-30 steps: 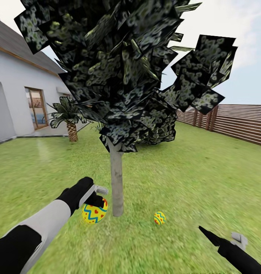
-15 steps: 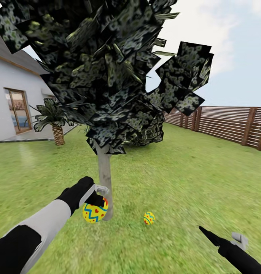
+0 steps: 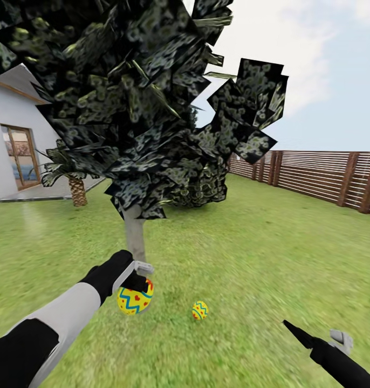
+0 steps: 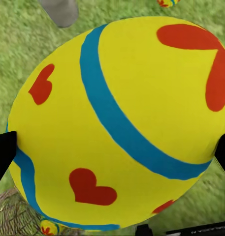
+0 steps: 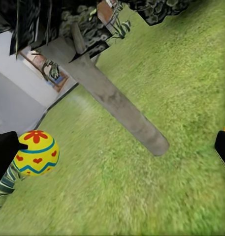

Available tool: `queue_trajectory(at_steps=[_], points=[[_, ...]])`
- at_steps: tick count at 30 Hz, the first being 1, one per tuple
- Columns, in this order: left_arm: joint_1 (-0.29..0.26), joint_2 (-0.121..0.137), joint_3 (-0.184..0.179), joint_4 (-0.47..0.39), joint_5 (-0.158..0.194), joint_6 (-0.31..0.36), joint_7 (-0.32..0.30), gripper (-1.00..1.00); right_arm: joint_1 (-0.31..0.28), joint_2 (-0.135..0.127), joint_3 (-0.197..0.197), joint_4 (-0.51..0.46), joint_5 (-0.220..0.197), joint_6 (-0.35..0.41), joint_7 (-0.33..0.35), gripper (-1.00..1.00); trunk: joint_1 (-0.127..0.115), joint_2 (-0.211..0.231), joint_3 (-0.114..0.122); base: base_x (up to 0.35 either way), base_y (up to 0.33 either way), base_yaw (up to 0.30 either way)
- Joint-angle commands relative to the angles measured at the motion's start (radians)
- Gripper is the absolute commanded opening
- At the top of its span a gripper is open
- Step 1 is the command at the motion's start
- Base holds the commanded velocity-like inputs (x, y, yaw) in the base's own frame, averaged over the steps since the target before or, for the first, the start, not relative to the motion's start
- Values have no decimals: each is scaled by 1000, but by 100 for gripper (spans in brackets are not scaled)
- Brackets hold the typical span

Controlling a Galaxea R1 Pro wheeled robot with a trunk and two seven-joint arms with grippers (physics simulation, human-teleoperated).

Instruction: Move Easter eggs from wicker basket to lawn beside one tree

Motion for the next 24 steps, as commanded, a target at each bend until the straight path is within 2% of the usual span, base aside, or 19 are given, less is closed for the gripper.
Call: queue_trajectory(at_steps=[1,7,15,24], points=[[-1,1,-7,-1,2,2,3,-100,0,0,-1,0,-6,7,0,100,0,-1,-1,147,-285,0],[-1,-1,-6,-1,2,-12,45,-100,0,-1,-3,0,-6,8,0,100,0,-1,0,200,-260,-50],[-1,-6,-7,-1,2,-17,53,-100,0,-1,-3,0,-5,7,0,100,0,-1,8,228,-241,-174],[-1,-7,-6,-1,2,-18,58,-100,-1,-9,5,-2,-1,9,-1,100,0,-1,8,229,-240,-17]])
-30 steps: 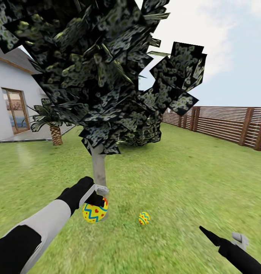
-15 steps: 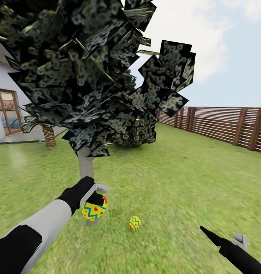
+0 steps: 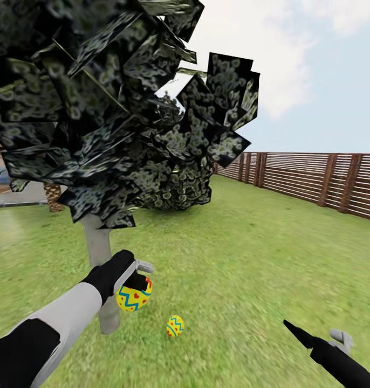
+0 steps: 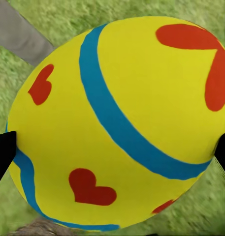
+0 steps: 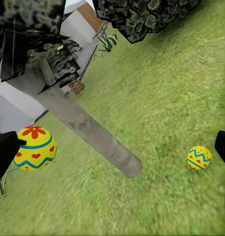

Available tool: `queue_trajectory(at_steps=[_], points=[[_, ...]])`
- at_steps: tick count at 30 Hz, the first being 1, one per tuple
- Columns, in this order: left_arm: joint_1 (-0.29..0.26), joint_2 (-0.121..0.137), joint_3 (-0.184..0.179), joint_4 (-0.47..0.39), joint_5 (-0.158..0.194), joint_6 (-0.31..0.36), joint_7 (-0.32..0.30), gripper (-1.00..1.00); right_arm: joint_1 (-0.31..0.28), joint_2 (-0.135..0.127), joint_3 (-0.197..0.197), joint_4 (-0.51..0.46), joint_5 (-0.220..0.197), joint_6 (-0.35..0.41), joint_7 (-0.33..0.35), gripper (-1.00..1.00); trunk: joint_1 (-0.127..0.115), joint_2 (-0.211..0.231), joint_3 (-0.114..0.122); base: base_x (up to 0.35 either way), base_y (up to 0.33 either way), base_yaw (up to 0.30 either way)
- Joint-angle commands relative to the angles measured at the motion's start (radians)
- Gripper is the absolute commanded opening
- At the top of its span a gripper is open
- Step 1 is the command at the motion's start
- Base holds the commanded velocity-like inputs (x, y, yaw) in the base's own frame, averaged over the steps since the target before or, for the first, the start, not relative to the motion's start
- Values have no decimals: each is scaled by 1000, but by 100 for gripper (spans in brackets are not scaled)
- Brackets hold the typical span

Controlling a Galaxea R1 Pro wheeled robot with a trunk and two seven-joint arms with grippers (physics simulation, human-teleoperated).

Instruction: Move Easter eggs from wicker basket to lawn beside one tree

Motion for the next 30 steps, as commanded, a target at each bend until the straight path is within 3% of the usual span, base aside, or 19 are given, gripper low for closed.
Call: queue_trajectory(at_steps=[1,30], points=[[-1,1,-8,-1,7,3,3,-100,-1,-2,-1,0,-5,7,0,100,1,-1,-2,229,-240,-1],[-1,-1,-8,-32,7,3,4,-100,-21,-9,1,27,4,9,-4,100,1,-1,-40,213,-198,0]])
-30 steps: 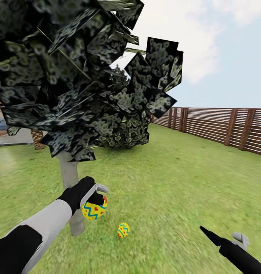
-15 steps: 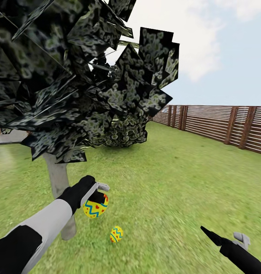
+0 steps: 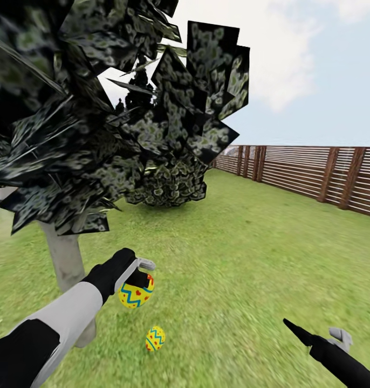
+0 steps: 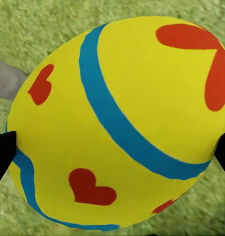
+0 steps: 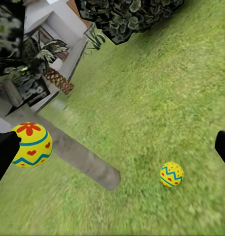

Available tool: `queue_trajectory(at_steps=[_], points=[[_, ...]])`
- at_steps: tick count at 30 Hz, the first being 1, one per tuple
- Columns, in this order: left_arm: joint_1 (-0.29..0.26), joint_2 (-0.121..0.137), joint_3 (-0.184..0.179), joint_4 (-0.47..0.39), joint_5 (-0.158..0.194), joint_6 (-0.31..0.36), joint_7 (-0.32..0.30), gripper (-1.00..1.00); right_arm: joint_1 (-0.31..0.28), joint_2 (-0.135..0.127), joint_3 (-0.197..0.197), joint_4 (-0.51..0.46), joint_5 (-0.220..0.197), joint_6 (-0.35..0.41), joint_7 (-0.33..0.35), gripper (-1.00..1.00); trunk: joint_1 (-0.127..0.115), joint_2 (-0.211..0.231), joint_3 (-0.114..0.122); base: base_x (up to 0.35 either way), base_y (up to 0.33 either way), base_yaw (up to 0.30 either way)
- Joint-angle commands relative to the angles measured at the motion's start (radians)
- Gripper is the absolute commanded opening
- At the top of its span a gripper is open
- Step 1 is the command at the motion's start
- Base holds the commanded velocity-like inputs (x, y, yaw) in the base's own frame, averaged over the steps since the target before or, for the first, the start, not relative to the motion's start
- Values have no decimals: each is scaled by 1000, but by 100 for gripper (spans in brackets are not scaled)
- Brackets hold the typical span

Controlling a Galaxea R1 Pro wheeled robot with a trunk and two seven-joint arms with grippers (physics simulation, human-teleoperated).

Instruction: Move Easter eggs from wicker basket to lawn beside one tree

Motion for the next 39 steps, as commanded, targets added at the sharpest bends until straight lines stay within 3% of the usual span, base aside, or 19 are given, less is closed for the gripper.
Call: queue_trajectory(at_steps=[1,25,39], points=[[-1,1,-7,-1,7,3,3,-100,-1,0,0,1,-6,7,0,100,1,-1,-3,239,-196,0],[-1,-5,-6,-1,8,3,4,-100,-3,0,2,5,-6,7,0,100,1,-1,-34,268,-69,0],[-1,-10,-6,-1,9,5,3,-100,-3,1,2,5,-6,7,0,100,1,-1,-52,28,26,0]])
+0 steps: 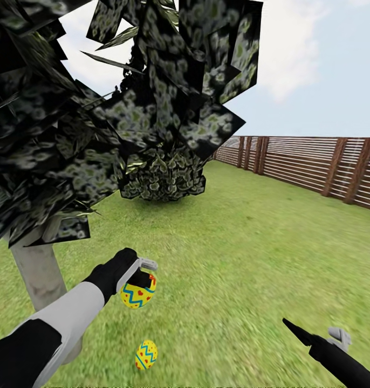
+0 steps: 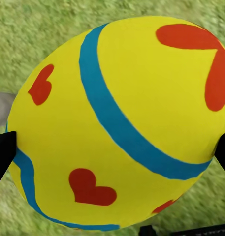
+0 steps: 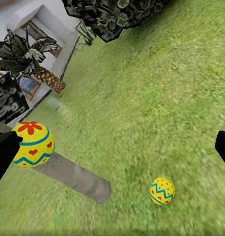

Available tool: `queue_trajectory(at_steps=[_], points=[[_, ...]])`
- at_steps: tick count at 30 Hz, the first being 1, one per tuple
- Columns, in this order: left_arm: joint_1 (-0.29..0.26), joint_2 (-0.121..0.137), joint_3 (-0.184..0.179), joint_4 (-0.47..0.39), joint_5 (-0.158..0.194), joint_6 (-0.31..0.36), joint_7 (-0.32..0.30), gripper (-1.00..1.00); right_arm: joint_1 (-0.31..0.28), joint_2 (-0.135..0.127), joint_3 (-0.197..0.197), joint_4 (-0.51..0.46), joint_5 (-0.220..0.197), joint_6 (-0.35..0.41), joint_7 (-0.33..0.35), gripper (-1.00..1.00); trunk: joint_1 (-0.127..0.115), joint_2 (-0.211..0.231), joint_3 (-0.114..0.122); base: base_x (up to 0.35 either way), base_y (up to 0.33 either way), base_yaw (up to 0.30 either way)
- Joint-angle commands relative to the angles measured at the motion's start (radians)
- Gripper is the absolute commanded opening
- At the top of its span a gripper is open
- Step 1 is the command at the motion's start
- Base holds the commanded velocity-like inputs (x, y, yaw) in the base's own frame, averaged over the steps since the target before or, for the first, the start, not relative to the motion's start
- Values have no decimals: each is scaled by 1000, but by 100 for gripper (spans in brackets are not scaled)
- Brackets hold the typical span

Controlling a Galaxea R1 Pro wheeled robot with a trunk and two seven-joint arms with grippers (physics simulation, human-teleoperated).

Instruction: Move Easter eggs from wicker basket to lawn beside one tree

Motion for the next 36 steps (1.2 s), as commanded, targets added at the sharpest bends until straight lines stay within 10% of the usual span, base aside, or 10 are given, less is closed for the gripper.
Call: queue_trajectory(at_steps=[1,36], points=[[-1,0,-6,-1,6,3,3,-100,0,0,0,-1,-6,7,0,100,0,-1,-3,0,3,0],[-1,-3,-6,12,6,-20,1,-100,0,4,-13,-1,-12,-2,11,100,104,-190,-102,0,0,0]])
